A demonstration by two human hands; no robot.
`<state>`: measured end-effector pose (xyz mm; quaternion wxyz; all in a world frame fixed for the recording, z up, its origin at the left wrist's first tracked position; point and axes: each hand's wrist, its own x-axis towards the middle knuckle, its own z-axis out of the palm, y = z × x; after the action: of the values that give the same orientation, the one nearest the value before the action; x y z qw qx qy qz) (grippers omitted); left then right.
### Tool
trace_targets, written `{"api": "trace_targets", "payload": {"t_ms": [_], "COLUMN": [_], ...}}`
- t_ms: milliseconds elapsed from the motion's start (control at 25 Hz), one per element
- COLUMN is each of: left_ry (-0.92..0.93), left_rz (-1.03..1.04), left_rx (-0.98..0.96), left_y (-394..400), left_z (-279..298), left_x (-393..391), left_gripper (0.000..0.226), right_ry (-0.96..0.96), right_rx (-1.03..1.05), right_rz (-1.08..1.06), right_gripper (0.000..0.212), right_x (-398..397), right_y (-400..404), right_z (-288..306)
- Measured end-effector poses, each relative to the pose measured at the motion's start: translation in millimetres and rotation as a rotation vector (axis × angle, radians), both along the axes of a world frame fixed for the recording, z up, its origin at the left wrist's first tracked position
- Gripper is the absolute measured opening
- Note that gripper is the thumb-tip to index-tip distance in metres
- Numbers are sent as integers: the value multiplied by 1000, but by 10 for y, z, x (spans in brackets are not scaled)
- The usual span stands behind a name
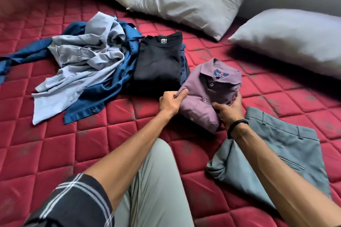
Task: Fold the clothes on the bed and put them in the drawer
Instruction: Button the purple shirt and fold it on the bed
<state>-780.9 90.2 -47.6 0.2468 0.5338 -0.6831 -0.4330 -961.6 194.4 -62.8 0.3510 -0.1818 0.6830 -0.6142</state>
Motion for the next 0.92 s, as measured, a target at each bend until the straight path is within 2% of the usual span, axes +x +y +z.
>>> {"api": "trace_targets", "payload": {"t_ms": [80,120,160,200,240,320,360,440,480,560,640,680,720,760,800,840,920], "left_ry": [-24,-41,-69,-92,-108,-154,-163,-157,-141,-227,-528,-675,-778,-821,-793,-666,-326], "left_rz": [-4,-17,-37,-45,-51,-106,-126,-105,-37,179,335,323,295,244,178,69,-334], "left_rx": [-62,-69,-59,-17,4,53,59,-18,-113,-344,-368,-280,-211,-183,-143,-99,18], "left_y": [76,93,101,103,88,98,138,101,48,-206,-474,-564,-644,-700,-727,-724,-433], "left_z": [1,-29,-66,-121,-152,-160,-154,-167,-174,-222,-324,-357,-368,-336,-275,-130,263], "left_x": [12,18,26,13,7,0,38,286,455,1003,1713,2067,2372,2598,2717,2746,2623], "left_gripper": [69,69,68,67,64,59,57,49,42,38,59,69,69,58,44,34,27], "right_ry": [196,441,817,1195,1418,1444,1418,1471,1544,1611,1519,1394,1233,1063,855,621,104], "right_rx": [182,301,351,345,321,444,543,579,502,160,-158,-209,-198,-134,-58,17,143], "right_rz": [-97,-139,-147,-42,174,517,564,484,400,345,526,655,773,838,811,728,551], "right_gripper": [115,113,104,89,75,66,67,65,62,52,41,36,31,28,32,41,45], "right_x": [97,205,316,446,550,633,636,750,787,976,1278,1471,1665,1882,2094,2300,2573], "right_y": [-28,-5,44,95,94,43,46,-16,-22,-171,-448,-569,-748,-907,-1067,-1286,-1788], "right_z": [159,272,330,353,280,-26,-154,-253,-216,-76,17,90,57,75,101,115,135]}}
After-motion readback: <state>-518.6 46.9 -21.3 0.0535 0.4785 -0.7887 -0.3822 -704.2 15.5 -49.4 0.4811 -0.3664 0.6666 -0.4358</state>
